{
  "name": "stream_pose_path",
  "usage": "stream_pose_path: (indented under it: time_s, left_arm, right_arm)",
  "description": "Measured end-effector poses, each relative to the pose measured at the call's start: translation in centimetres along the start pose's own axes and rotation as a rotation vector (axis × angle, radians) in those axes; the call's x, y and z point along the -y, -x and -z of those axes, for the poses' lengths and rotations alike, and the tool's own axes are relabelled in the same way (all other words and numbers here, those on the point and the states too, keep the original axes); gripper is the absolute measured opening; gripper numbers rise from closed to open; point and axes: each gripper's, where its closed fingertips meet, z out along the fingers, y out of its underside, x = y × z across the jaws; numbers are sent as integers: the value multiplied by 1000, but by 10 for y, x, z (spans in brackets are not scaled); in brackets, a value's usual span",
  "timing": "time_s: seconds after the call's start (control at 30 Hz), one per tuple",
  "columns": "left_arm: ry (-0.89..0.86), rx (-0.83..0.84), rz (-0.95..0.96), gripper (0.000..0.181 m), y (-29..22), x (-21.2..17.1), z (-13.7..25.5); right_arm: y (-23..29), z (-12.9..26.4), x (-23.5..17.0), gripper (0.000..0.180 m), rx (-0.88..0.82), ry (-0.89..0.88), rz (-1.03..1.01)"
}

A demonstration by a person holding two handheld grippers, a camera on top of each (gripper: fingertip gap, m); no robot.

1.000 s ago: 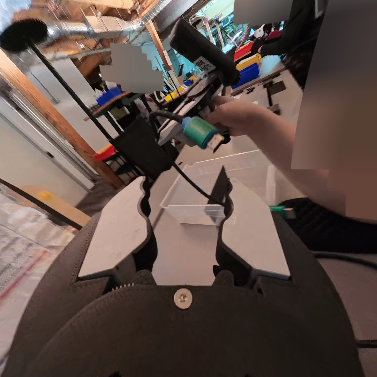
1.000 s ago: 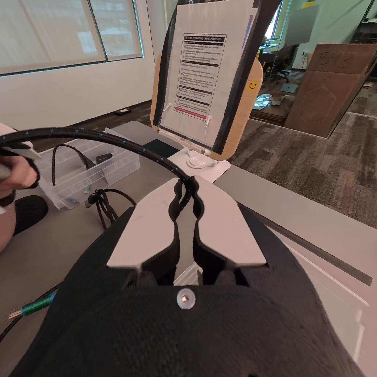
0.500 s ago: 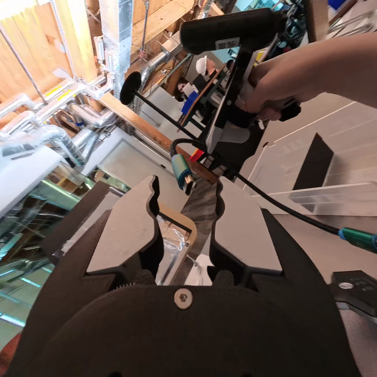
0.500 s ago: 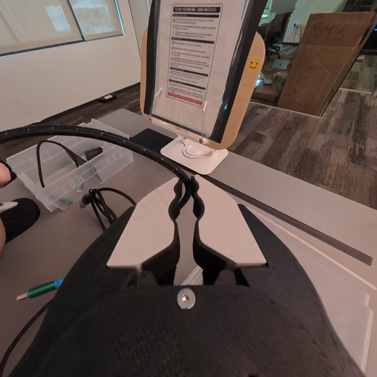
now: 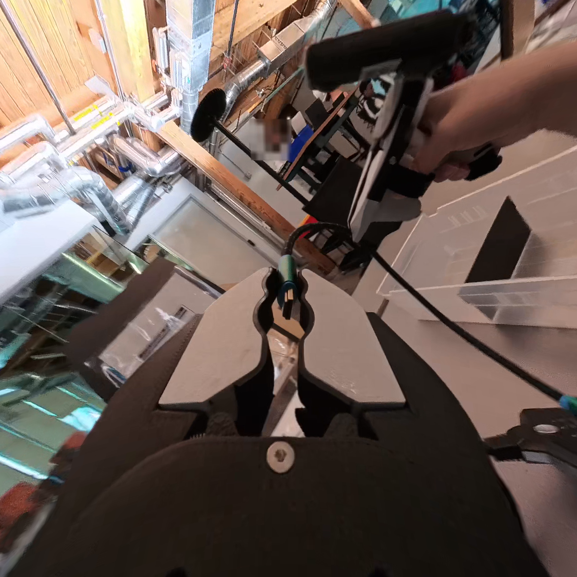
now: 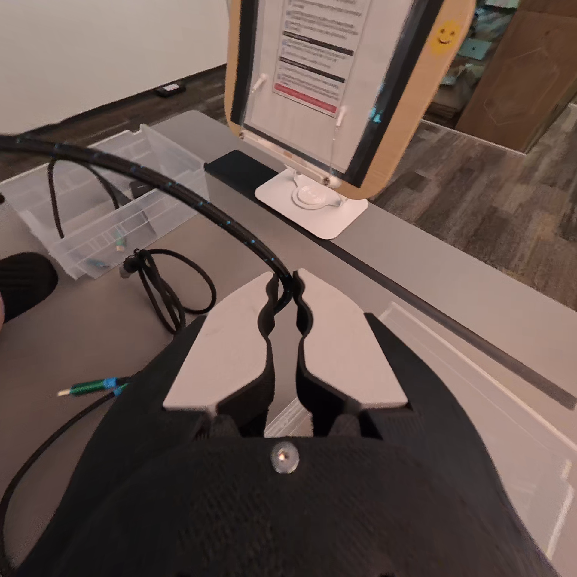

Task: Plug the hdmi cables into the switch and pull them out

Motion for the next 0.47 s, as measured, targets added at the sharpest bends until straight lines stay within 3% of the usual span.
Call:
stream_pose_path:
  time_s: [0.13, 0.2, 0.33, 0.4, 0.47]
  left_arm:
    - [-1, -98, 245, 11, 20, -6, 11]
    - [-16, -186, 382, 11, 27, -9, 17]
    - [-91, -397, 651, 11, 34, -7, 31]
    - [-129, -475, 746, 11, 35, -4, 37]
    - [-159, -571, 841, 11, 32, 2, 41]
  right_arm:
    - [27, 3, 4, 25, 182, -50, 101]
    - [42, 19, 15, 31, 287, -155, 194]
    - [72, 87, 52, 37, 462, -671, 400]
    - [63, 117, 69, 32, 418, -951, 390]
    - [57, 116, 71, 28, 321, -1044, 472]
